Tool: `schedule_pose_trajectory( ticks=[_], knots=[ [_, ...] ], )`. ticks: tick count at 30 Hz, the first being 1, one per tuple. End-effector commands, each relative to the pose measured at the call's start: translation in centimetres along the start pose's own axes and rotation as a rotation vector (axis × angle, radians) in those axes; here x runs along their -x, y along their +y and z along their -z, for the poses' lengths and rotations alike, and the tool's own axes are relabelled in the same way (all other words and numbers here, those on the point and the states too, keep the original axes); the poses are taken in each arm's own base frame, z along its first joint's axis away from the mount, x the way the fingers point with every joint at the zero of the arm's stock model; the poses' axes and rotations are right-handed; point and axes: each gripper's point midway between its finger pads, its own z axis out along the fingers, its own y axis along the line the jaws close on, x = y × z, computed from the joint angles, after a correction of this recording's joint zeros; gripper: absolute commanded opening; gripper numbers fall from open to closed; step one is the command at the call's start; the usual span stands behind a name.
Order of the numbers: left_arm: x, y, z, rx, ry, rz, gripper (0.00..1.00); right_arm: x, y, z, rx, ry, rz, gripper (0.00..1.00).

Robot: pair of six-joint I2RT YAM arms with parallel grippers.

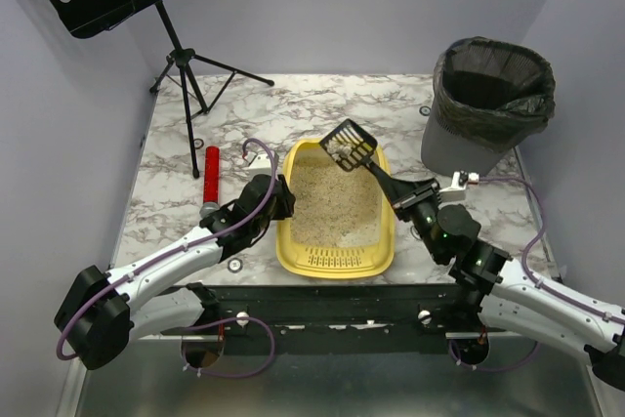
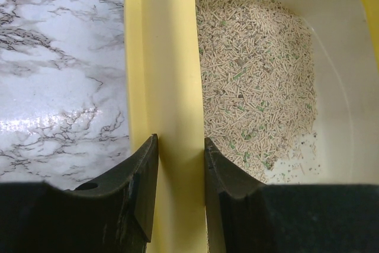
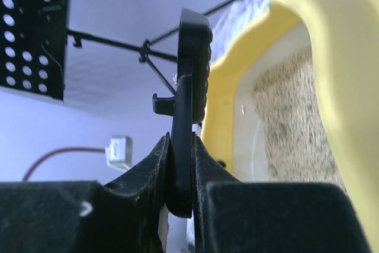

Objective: Clean the litter box

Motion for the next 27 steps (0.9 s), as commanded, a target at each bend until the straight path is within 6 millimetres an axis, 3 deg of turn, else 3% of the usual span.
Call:
schedule_pose_trajectory(
  ticks=[1, 4, 5, 7, 15, 22, 26, 27],
  knots=[
    [-4.3, 1.4, 0.5, 0.023, 0.153, -0.017, 0.08, 5.2, 2.8, -0.9, -0.010, -0.170, 0.086, 0.00],
    [-4.4, 1.4, 0.5, 0.023, 0.159, -0.018, 0.08, 7.9, 3.2, -2.2, -0.018, -0.213, 0.045, 0.00],
    [-4.4, 1.5, 0.5, 0.027, 0.156, -0.018, 0.08, 9.5, 4.1, -2.4, -0.003, -0.244, 0.031, 0.00],
    [-4.2, 1.5, 0.6, 0.027, 0.150, -0.017, 0.08, 10.9, 4.8, -2.7, 0.000, -0.279, 0.034, 0.01],
    [-4.2, 1.5, 0.6, 0.023, 0.150, -0.013, 0.08, 19.3, 10.6, -1.7, 0.079, -0.475, 0.042, 0.00],
    [-4.2, 1.5, 0.7, 0.024, 0.147, -0.013, 0.08, 27.0, 11.9, 1.6, -0.024, -0.764, 0.162, 0.00],
    [-4.1, 1.5, 0.7, 0.022, 0.145, -0.012, 0.08, 31.2, 10.9, 3.7, -0.261, -0.967, 0.342, 0.00],
    [-4.2, 1.5, 0.7, 0.021, 0.145, -0.012, 0.08, 31.6, 9.7, 2.6, -0.365, -0.958, 0.451, 0.00]
  ],
)
